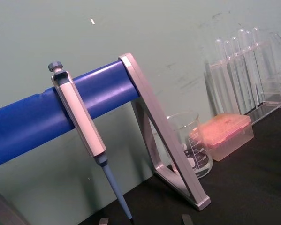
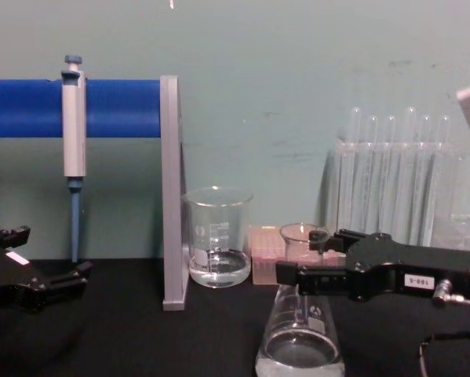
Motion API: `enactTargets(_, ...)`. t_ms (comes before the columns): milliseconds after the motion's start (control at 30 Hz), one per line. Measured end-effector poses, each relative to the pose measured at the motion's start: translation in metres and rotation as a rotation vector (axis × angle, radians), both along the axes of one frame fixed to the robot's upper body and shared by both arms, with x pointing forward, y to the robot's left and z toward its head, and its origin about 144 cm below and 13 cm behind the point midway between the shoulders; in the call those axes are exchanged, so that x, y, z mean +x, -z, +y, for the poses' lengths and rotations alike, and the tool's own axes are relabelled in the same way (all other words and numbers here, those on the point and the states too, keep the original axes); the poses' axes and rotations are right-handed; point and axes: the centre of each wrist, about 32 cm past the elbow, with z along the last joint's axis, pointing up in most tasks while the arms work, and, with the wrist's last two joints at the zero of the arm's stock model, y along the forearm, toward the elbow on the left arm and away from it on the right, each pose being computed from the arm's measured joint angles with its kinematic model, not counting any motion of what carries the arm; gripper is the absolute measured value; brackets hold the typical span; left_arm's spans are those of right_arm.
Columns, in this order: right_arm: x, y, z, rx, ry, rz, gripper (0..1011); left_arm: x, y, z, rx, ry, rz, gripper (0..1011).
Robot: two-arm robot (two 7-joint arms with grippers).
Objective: Grasp the erlenmeyer flask with one hand, shake it three times, then place it back.
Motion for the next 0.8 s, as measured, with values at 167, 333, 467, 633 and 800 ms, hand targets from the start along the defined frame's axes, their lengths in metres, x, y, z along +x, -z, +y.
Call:
enactTargets(167,0.0,-0.0001,0.0,0.0,0.0,0.0,1000,0.0,0.0,0.0,0.0,0.0,0.0,1001)
enactTargets(333,0.0,-0.0002,0.0,0.001,0.0,-0.001,984,0.0,0.0,0.0,0.0,0.0,0.0,1001)
enactTargets(467,0.0,-0.0002,-0.0001,0.001,0.0,-0.001,909,0.0,0.0,0.0,0.0,0.0,0.0,1001)
enactTargets(633,-0.0001,-0.0001,-0.0001,0.001,0.0,-0.001,760,0.0,0.0,0.0,0.0,0.0,0.0,1001)
enactTargets(800,-0.0001,-0.0001,-0.0001,0.001,0.0,-0.001,622,0.0,0.0,0.0,0.0,0.0,0.0,1001)
